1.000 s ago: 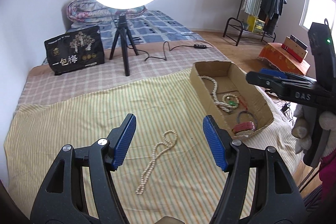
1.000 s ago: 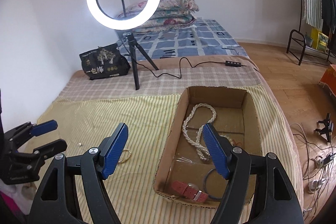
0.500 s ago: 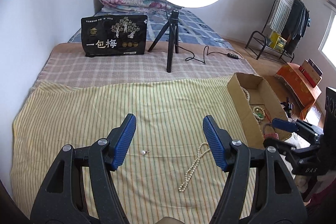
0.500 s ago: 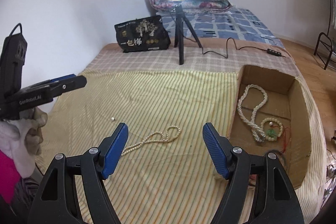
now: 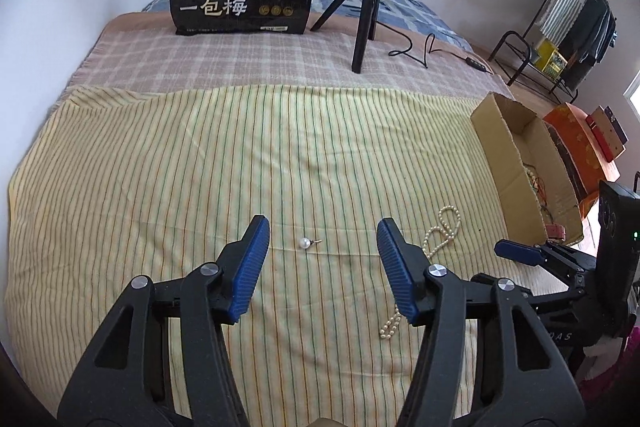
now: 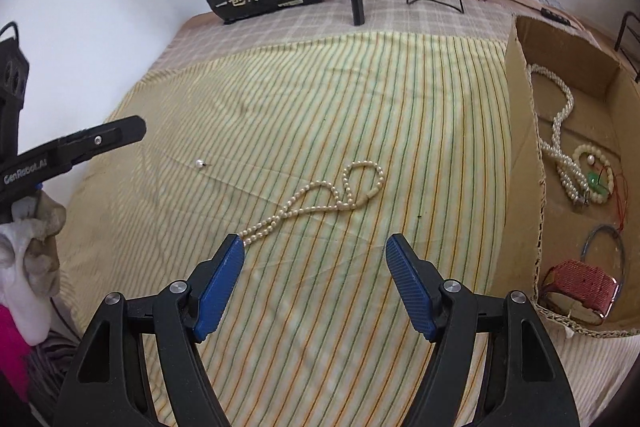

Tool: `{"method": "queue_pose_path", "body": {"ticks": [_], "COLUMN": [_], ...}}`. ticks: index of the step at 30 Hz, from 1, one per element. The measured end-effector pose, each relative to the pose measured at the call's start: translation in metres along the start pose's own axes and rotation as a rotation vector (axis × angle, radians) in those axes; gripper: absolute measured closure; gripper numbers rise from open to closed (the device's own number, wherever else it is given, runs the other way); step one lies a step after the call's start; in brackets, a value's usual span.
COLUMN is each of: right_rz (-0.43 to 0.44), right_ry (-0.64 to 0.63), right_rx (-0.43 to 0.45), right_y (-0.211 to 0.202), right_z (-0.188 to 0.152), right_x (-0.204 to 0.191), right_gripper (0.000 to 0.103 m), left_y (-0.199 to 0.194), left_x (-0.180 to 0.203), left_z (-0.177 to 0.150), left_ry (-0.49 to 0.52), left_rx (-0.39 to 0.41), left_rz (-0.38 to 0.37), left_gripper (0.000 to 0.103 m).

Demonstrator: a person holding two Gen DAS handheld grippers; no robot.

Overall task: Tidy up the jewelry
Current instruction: 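Move both open tools back to the pearl strand and second earring, then close the left tool on the pearl earring while the right tool grips the pearl strand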

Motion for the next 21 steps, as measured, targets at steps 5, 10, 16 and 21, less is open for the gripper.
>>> {"method": "queue_pose_path", "body": {"ticks": [5, 10, 16, 21], "right_rz": [0.049, 0.045, 0.007, -0.061], "right_ry": [0.128, 0.151, 0.142, 0.078], "right_rx": [-0.020, -0.055, -0.044, -0.033], "right_y": [0.014, 0.031, 0.042, 0.053], "right_z": [0.003, 0.004, 0.011, 0.016], "right_x": [0.014, 0.015, 0.015, 0.009], "right_gripper": [0.030, 0.030, 0.028, 0.029], "left_y": [0.015, 0.031, 0.053, 0.063], "left_x": [0.003, 0.003, -0.002, 0.001], "left_z": [-0.008, -0.012, -0.017, -0.021], "left_ry": [0.011, 0.010, 0.001, 0.028], "left_rx": [-0.040, -0.072, -0.103, -0.109], "left_rz": [0.000, 0.005, 0.021, 0.033], "left_gripper": [0.046, 0.050, 0.052, 0.055]}}
Point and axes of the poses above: each gripper's, at about its wrist camera, not at the fingertips, and y roughly the way its jaws point, x to its right, z to its top, the point moved 9 cm from there along y, roughly the way its jaws point, and after that the axes turned 9 degrees about z, right-handed, at the moved point
